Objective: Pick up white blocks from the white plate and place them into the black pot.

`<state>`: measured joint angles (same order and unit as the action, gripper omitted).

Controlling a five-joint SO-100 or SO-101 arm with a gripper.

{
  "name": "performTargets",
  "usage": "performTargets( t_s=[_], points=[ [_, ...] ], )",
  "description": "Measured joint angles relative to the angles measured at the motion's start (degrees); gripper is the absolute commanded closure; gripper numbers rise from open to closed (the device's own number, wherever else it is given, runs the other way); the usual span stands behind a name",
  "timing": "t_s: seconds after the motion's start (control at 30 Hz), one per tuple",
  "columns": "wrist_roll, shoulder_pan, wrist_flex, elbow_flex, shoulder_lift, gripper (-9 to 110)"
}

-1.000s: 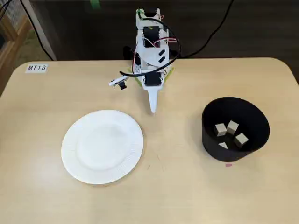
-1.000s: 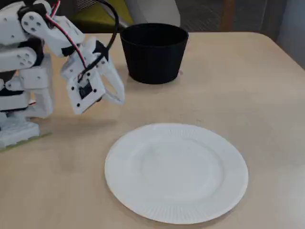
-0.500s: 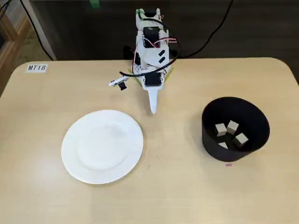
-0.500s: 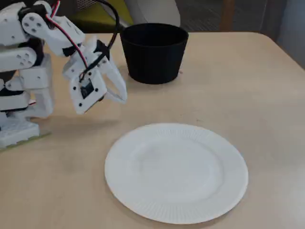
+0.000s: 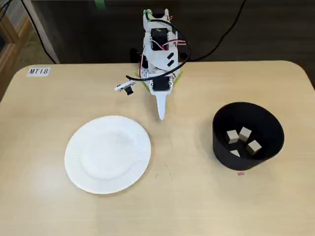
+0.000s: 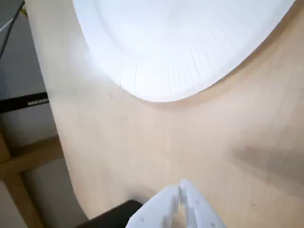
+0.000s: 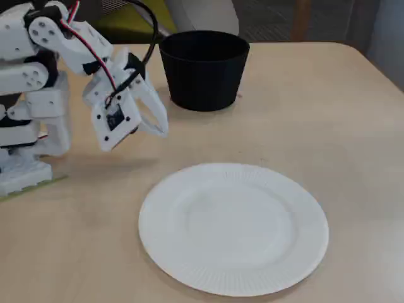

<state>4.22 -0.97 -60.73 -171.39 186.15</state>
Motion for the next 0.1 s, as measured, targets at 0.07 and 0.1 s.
performTargets(
  t_s=[0.07,0.1],
  points=[
    [0.00,0.00,0.00,0.00,0.00,104],
    [0.00,0.00,0.00,0.00,0.00,104]
  ],
)
